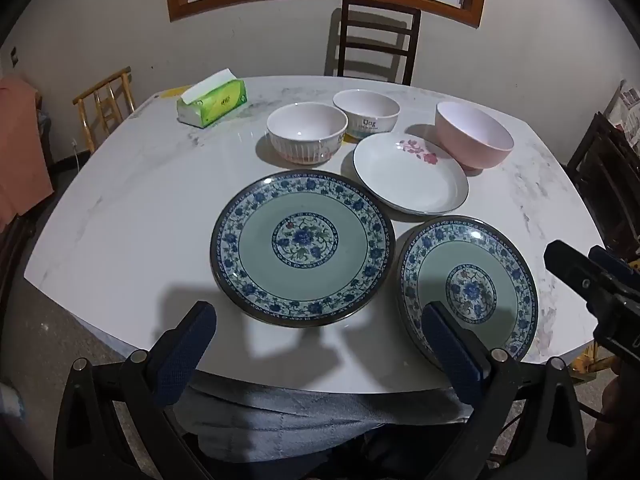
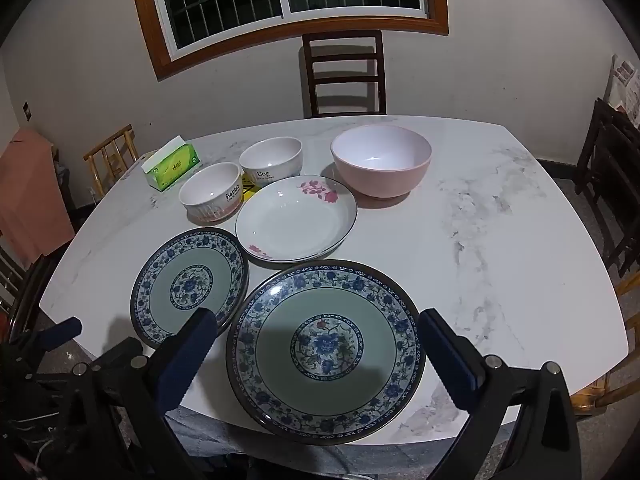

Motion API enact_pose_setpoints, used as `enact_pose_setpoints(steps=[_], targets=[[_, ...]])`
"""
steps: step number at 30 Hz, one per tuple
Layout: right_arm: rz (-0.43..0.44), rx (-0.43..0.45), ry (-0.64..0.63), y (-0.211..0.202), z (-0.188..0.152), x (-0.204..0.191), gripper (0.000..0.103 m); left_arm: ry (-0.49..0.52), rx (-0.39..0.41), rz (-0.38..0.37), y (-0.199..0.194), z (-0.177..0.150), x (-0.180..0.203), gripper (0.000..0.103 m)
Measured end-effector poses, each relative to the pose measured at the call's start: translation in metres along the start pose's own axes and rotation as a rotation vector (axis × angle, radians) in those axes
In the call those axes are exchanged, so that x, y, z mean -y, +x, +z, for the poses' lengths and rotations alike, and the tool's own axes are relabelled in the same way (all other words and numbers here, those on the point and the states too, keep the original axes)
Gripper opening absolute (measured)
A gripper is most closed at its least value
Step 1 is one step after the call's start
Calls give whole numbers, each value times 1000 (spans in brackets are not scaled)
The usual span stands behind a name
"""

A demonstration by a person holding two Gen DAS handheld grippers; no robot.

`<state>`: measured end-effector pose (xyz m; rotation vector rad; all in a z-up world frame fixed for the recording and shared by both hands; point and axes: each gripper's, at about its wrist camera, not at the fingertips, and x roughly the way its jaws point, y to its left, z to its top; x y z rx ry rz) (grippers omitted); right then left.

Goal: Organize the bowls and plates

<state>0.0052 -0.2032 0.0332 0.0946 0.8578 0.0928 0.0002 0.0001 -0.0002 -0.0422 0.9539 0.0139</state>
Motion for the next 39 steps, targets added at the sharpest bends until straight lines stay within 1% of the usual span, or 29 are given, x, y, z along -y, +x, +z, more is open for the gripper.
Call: enact_pose_setpoints(steps=[2,5,8,9,13,14,16,39], targets=[[2,2,0,0,0,1,102,1,-11,-6,0,0,0,102],[3,1,-4,2,0,1,102,0,6,-14,-4,-1,0,102],[5,1,-11,0,1,-5,102,1,14,-20,0,-12,2,101],[7,2,-14,0,1,-6,102,8,-13,-1,0,-5,6,101],[12,1,-18,1,0,-9,102,6,-14,20,5,-11,14,100],[18,0,-11,3,0,-5,102,4,-28,3,9,-7,7,100],[20,1,-14,2,-1,-6,102,2,-34,-4,10,-7,5,100],[45,-6,-18,6,-8,-12,102,-8,-48,8,15,-6,0,100]])
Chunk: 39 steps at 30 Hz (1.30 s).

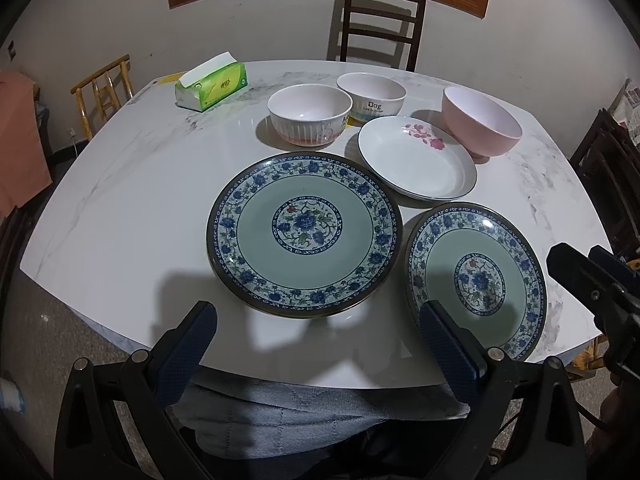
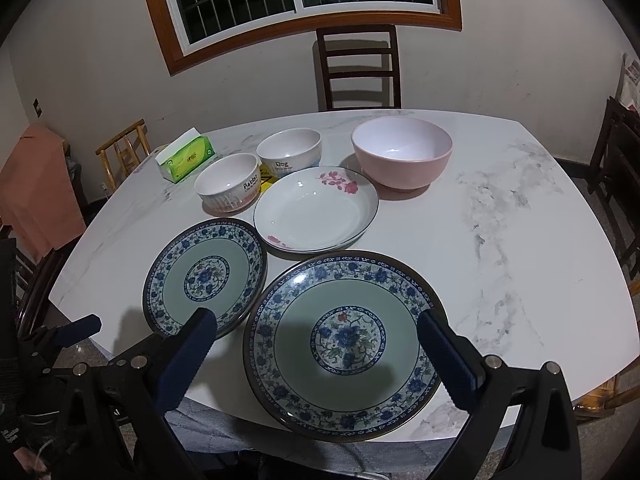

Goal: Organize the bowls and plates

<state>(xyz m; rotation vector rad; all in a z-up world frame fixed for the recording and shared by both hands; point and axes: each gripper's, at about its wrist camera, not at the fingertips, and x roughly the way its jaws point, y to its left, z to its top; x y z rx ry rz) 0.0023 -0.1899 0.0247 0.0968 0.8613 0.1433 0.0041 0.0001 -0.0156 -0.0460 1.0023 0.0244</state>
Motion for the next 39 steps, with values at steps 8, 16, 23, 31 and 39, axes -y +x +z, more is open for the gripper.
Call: enact_pose_setpoints(steps=[8,16,23,31,39], targets=[[1,4,0,-1,0,-1,102,-1,0,2,1,0,0,100],[9,1,3,-3,1,-1,102,-4,0,3,1,-1,-1,100],[9,2,4,-3,1,-2,102,-1,-2,3,2,0,-1,100],[9,1,6,-5,1,-2,102,0,1,5,3,-4,-2,99],[11,5,-2,-5,0,-3,102,0,0,4,2,-4,-1,100]])
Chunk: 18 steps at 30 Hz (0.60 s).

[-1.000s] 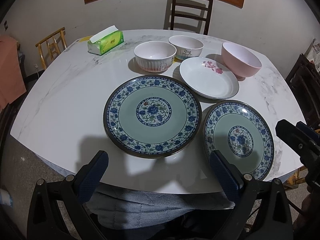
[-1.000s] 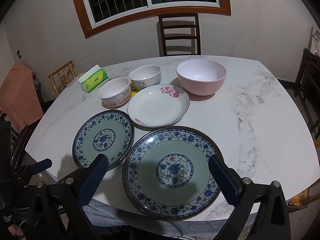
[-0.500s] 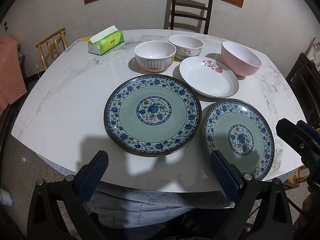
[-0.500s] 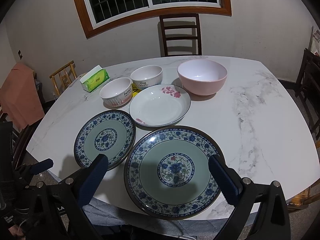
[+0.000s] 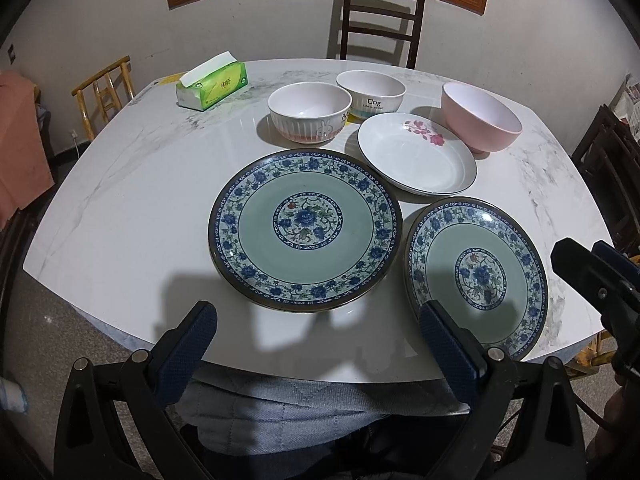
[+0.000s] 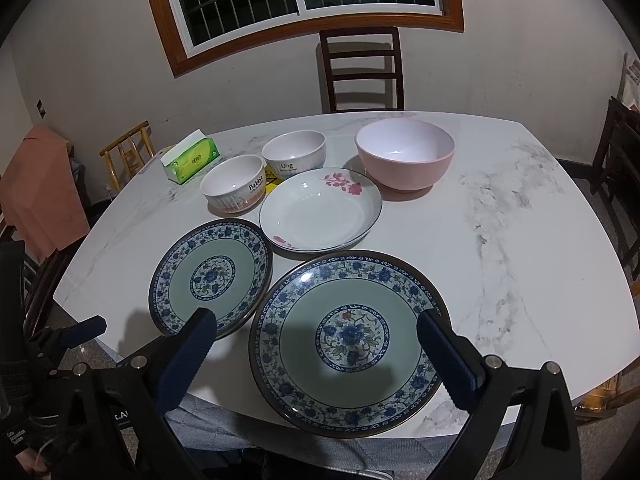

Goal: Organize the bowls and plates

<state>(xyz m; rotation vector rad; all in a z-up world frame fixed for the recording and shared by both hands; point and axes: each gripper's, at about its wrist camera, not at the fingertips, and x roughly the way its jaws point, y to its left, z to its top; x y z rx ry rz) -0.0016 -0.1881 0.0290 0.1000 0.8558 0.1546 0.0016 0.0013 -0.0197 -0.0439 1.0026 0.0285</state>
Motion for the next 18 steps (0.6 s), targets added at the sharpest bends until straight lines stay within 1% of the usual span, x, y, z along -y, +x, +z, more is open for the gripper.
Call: enact_pose_setpoints(steps=[18], targets=[[21,-9,-21,4,1,-7,102,0,-6,-11,-2,-2,1,100]])
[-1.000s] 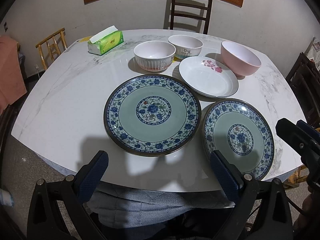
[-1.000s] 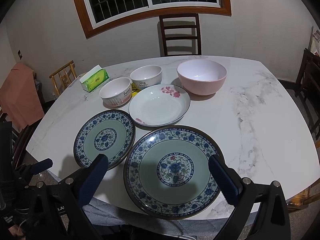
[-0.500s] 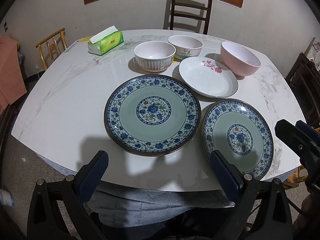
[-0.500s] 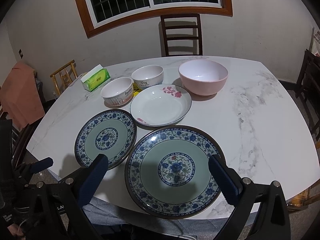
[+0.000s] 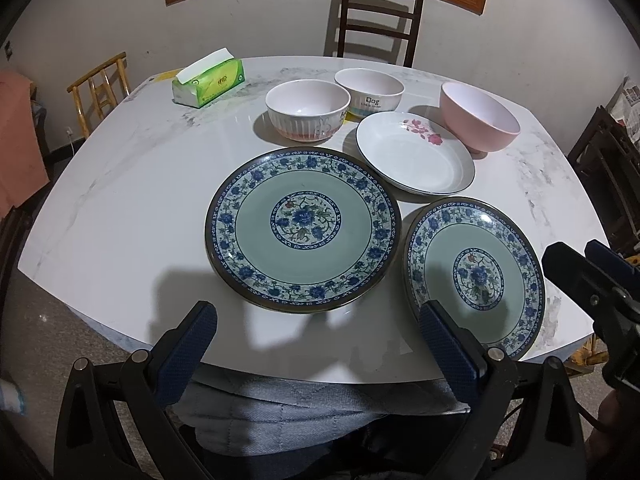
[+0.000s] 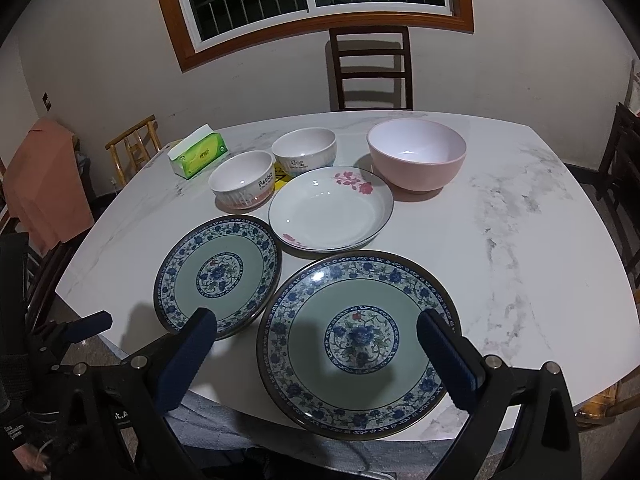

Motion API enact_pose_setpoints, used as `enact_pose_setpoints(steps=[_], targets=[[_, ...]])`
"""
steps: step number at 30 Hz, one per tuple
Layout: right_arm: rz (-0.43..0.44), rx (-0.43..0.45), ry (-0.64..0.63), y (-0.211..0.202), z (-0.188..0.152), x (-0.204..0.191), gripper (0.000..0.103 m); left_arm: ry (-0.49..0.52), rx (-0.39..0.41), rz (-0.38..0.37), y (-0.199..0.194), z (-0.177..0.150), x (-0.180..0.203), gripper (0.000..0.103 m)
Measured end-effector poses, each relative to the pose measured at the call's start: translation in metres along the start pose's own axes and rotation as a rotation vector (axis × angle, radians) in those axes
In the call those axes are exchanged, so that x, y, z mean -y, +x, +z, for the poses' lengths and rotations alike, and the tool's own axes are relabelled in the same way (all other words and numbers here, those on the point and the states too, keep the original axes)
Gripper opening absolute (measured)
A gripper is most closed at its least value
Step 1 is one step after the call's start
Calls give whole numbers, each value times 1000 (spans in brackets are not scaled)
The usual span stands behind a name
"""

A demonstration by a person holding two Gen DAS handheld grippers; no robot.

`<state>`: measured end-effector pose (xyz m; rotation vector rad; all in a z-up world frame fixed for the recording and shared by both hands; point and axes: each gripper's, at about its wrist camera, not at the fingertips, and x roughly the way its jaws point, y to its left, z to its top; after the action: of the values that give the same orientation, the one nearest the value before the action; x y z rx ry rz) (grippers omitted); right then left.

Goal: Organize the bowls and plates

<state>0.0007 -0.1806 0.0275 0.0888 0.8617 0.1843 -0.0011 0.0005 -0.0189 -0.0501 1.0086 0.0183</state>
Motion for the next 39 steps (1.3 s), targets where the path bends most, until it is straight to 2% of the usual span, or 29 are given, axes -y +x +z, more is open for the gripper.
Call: enact_pose_setpoints(steps=[7,9,11,13,19,24,28,32,36,39], targets=[[30,-11,-33,4,3,-3,102,-22,-19,-17,3,2,-6,99],[57,-21,-37,9,5,-4,102,-37,-29,-25,5,5,-12,94],[94,-42,-33,15,6,-3,96,-58,-41,-38,7,7,-20,89],[137,-75,-17,25,6,-2,92,-86,-52,-59,10,9,-29,89],[192,-140,9,47,15,3,78,-140,-51,-118,12,18,-55,88],[219,-165,6,62,26,1,78,-206,-5,-109,13,29,-79,88],[257,-200,10,77,38,-1,76,-255,-53,-113,21,34,-102,88],[283,-261,16,99,49,-5,68,-333,-103,-144,28,37,-124,88],[302,-310,12,117,57,-9,61,-330,-118,-148,32,44,-134,86],[314,-351,27,134,60,-10,47,-342,-139,-187,39,48,-137,83]])
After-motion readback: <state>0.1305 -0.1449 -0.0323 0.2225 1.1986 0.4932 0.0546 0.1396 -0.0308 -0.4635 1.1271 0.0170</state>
